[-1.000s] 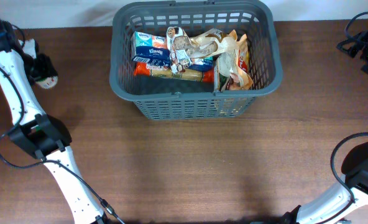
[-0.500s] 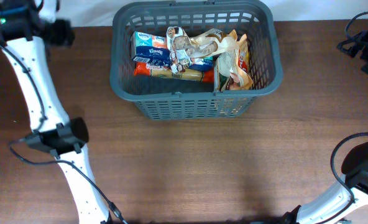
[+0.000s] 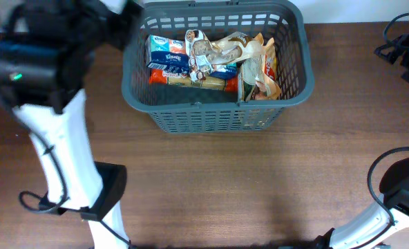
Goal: Pack container
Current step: 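Carry the jar over the basket and lower it inside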
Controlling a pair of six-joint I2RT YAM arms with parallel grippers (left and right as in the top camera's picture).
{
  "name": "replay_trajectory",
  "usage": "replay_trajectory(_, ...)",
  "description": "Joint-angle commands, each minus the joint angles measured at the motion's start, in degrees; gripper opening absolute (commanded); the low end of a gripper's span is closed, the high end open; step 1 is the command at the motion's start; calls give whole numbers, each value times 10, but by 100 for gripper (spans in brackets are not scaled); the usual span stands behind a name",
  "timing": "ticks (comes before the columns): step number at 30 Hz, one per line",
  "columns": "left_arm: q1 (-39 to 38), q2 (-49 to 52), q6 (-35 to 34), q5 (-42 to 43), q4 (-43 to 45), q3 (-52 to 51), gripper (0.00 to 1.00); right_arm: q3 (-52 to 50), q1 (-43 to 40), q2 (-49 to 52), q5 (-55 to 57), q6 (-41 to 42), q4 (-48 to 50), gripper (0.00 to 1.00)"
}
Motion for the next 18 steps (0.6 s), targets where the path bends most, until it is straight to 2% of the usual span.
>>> replay_trajectory(1,-41,26,98,10,-13,-65,2,-1,3,1,-1,-2,2,99)
replay_trajectory(8,-87,26,200,5,-10,-253,2,-1,3,1,-1,-2,2,99)
replay_trajectory(15,-87,26,206,-26,29,-432,2,-1,3,1,-1,-2,2,99)
replay_trajectory(18,-87,26,233,-26,35,-492,2,-1,3,1,-1,-2,2,99)
